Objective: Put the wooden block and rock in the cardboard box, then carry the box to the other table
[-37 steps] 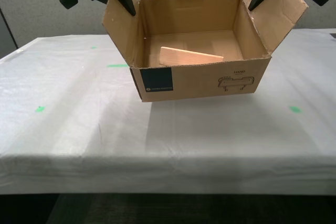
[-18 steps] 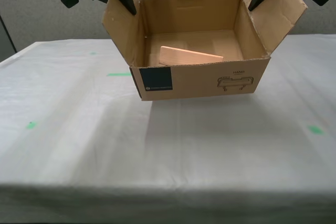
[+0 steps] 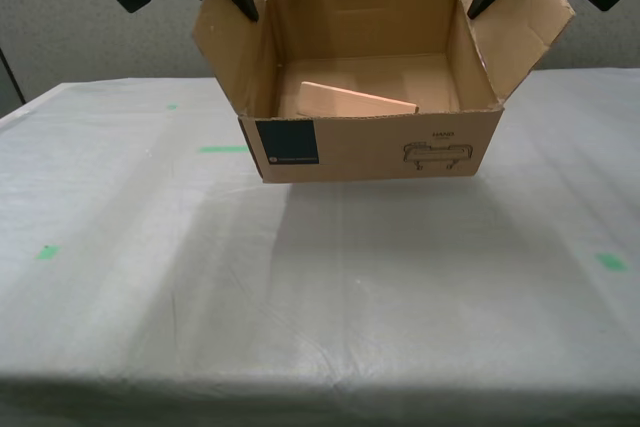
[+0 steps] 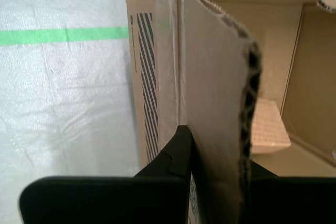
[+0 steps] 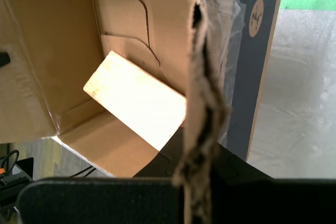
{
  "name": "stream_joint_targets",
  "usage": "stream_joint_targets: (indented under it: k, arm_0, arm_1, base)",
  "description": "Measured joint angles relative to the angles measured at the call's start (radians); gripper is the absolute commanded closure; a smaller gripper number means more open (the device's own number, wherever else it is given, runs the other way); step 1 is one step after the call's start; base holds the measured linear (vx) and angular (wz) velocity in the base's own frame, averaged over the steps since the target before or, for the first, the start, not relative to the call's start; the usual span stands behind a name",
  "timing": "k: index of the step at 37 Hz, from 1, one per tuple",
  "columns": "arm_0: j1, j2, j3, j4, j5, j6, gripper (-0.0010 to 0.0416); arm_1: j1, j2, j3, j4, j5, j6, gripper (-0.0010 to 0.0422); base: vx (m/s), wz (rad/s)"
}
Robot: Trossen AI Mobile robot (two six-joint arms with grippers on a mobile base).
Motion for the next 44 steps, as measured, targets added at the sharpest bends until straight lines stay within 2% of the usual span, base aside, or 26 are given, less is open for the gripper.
stream_joint_targets:
  k: [4,9,19,28,44]
  arm_0:
    - [0.000,0.008,0.001,0.022,0.000,0.000,0.0406]
    - [0.000,0.050,0.003,0.073,0.000,0.000,0.0406]
    - [0.000,0.187,0.032,0.114,-0.002,0.002,0.0406]
    - [0.000,0.297,0.141,0.105,0.000,0.003,0.0406]
    - [-0.001,0.527,0.418,-0.065,0.000,-0.008,0.0406]
  arm_1:
    - [0.002,0.001,0.000,0.024,-0.007,-0.018,0.0413]
    - [0.005,0.014,-0.002,0.056,-0.067,-0.018,0.0413]
    - [0.025,0.103,0.026,0.105,-0.073,-0.017,0.0413]
    - [0.037,0.186,0.079,0.111,-0.085,-0.001,0.0413]
    - [0.092,0.293,0.121,0.120,-0.080,0.031,0.0413]
  base:
    - [-0.003,-0.002]
    - [0.000,0.000]
    - [0.000,0.000]
    - [0.000,0.000]
    - [0.000,0.000]
